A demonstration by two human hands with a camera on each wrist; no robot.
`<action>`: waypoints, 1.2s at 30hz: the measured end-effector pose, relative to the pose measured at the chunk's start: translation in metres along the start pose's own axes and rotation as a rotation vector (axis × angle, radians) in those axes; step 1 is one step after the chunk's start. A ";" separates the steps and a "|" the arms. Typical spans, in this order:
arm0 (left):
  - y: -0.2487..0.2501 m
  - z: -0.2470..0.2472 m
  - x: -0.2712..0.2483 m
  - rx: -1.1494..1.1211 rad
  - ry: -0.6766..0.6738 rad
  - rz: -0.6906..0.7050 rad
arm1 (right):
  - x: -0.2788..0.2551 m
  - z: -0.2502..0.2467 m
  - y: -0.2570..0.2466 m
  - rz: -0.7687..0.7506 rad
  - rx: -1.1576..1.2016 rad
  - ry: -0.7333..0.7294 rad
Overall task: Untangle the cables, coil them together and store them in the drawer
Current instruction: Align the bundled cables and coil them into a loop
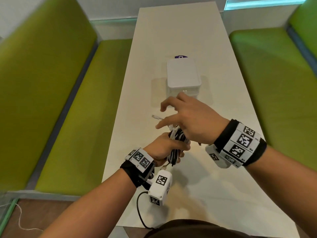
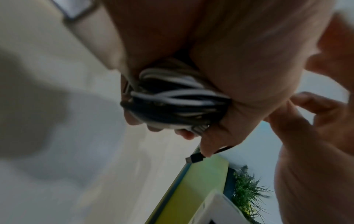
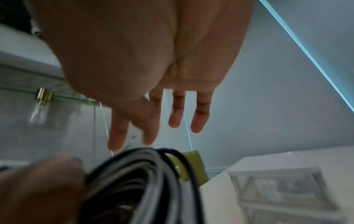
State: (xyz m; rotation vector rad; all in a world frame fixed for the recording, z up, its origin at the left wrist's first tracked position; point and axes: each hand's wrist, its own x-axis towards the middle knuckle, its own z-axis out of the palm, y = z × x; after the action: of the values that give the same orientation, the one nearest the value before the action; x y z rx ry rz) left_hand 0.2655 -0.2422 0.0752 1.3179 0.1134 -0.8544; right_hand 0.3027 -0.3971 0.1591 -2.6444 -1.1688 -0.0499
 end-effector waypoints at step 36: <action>0.014 -0.005 -0.003 -0.344 -0.101 0.177 | -0.030 0.063 0.000 0.770 1.147 0.594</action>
State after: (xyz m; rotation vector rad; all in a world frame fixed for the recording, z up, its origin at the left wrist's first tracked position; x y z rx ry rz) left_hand 0.2736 -0.2369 0.0863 0.9461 0.0598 -0.7121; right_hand 0.2779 -0.4038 0.0937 -1.6476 0.1106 -0.0111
